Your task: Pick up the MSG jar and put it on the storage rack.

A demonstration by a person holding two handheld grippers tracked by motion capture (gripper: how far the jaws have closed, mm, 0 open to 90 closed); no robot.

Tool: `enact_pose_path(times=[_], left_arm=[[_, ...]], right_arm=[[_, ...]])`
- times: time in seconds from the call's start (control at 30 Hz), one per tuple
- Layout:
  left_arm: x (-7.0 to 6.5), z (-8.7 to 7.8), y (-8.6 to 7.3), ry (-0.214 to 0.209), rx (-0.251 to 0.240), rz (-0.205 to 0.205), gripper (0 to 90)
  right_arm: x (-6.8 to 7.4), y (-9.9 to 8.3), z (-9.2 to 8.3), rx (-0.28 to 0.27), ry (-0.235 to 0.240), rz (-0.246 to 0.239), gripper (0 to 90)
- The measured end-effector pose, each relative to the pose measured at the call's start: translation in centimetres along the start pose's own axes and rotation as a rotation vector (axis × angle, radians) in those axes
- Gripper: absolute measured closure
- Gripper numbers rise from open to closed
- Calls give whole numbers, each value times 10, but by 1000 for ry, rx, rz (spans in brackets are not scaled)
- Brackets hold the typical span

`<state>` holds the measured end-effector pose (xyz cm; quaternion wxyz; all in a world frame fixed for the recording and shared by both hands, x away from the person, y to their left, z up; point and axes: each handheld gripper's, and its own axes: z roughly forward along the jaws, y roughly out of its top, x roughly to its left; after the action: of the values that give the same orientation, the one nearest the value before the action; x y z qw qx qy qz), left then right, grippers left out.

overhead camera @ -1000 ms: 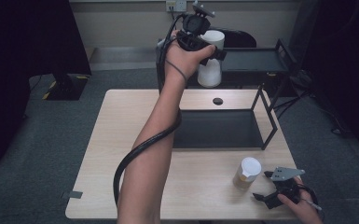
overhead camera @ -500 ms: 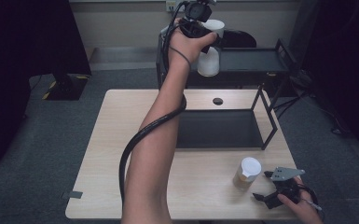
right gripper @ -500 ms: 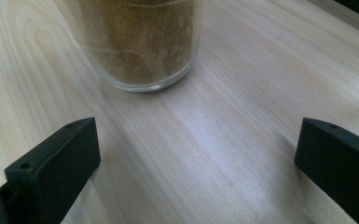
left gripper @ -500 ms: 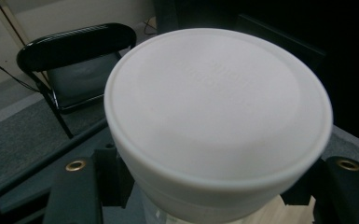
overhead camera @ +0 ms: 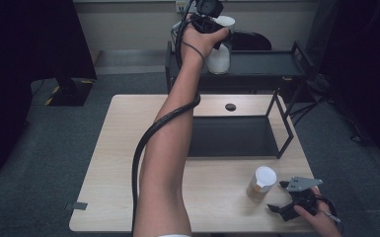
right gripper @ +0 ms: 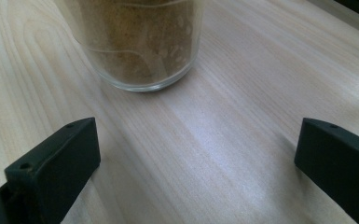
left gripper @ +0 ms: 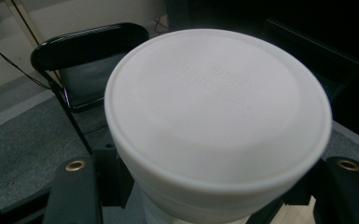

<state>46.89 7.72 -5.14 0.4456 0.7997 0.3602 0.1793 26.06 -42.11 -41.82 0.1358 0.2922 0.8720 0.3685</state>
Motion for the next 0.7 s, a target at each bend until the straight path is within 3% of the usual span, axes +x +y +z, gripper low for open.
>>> enact_pose_path(times=[0.7], left_arm=[[1, 4, -4, 6, -9, 3, 344]], right_arm=[[0, 0, 0, 0, 0, 0, 0]])
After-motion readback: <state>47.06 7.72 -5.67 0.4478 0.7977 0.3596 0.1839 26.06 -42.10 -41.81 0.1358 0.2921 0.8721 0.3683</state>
